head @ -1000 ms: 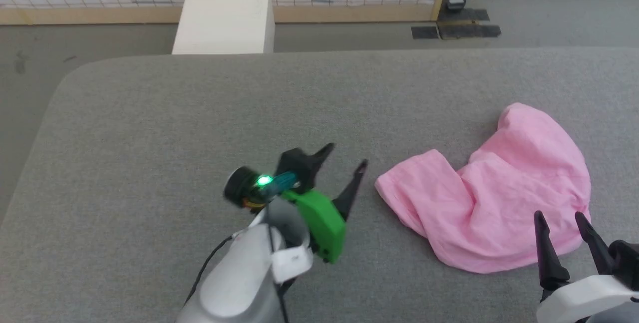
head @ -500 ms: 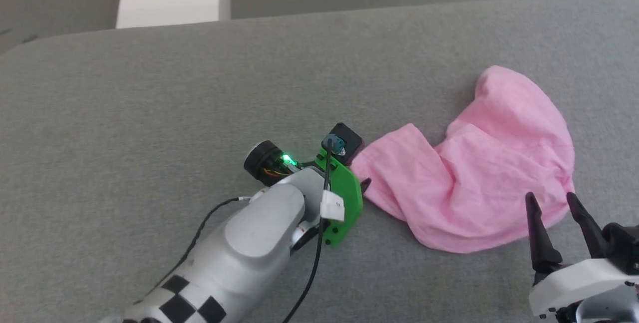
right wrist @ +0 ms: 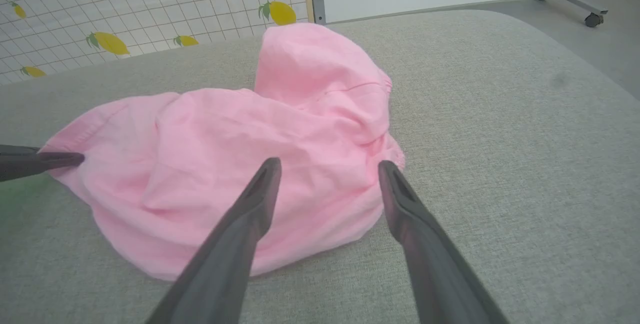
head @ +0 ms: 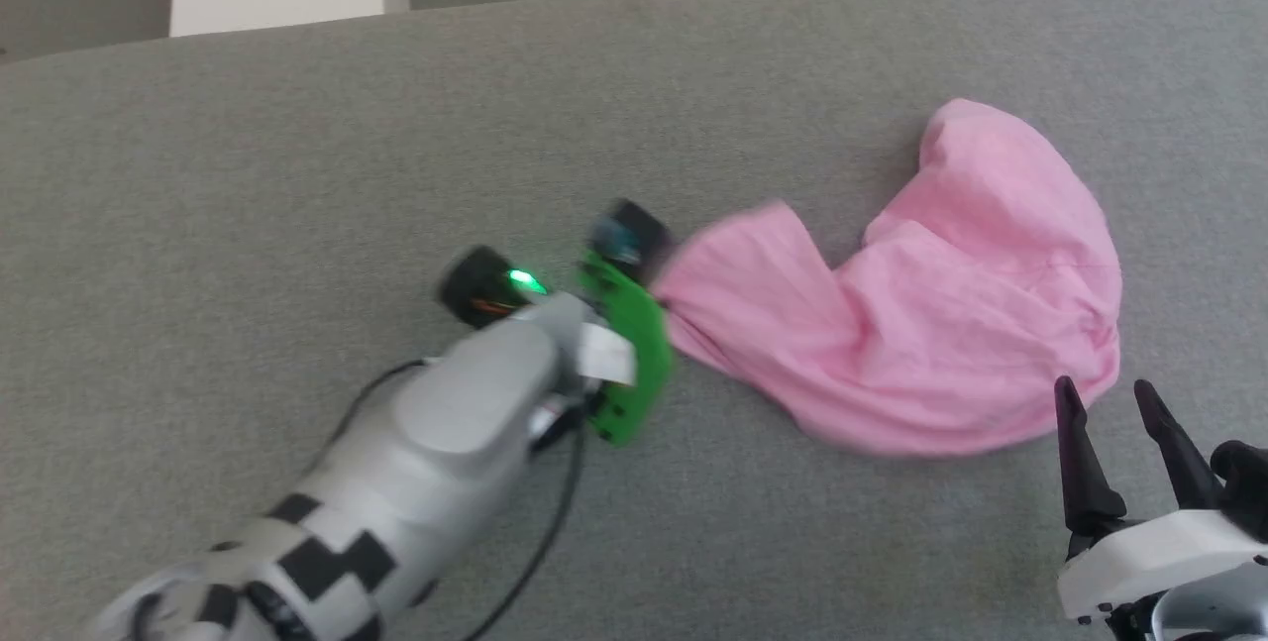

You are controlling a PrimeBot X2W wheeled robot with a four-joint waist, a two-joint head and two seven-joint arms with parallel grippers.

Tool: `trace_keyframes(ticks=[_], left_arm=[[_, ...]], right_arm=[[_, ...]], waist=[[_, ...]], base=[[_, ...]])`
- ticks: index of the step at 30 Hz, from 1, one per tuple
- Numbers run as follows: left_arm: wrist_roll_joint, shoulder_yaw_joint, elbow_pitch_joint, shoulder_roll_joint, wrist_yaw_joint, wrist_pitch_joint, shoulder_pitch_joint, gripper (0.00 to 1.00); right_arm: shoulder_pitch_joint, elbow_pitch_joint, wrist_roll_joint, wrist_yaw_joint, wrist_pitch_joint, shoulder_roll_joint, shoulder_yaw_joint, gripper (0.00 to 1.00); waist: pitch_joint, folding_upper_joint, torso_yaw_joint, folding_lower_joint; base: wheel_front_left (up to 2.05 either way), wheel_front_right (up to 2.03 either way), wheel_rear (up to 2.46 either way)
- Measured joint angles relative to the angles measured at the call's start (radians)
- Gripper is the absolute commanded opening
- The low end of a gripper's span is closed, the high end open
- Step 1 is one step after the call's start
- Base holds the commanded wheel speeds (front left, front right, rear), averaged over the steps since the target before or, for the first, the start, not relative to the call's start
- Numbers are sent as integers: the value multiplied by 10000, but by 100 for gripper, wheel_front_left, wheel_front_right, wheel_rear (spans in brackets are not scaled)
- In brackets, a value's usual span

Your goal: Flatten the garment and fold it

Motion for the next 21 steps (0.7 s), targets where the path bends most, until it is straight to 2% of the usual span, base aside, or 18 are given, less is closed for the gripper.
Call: trace_keyframes(ticks=[6,12,16,21], left_arm=[[-389,1089,-464,1097,807,-1820,640,0],[-1162,1939,-1680,2059,1687,-2575,2035,0],[-1889,2725,-2780,2936,2545,-3116,3490,0],[-2458,3198,-4220,3731,3436,-3361,5089,0]], right_arm=[[61,42,50,0,4,8,-186,100],[110,27,48,0,167,10,-253,100],[149,25,40,0,328,12,-242,100],[302,31,38,0,464,12,-203,100]], waist=[[-196,0,421,0],[-307,0,880,0],[-380,0,1117,0],[-463,0,1315,0]], base=[[0,0,0],[0,0,0],[0,0,0],[0,0,0]])
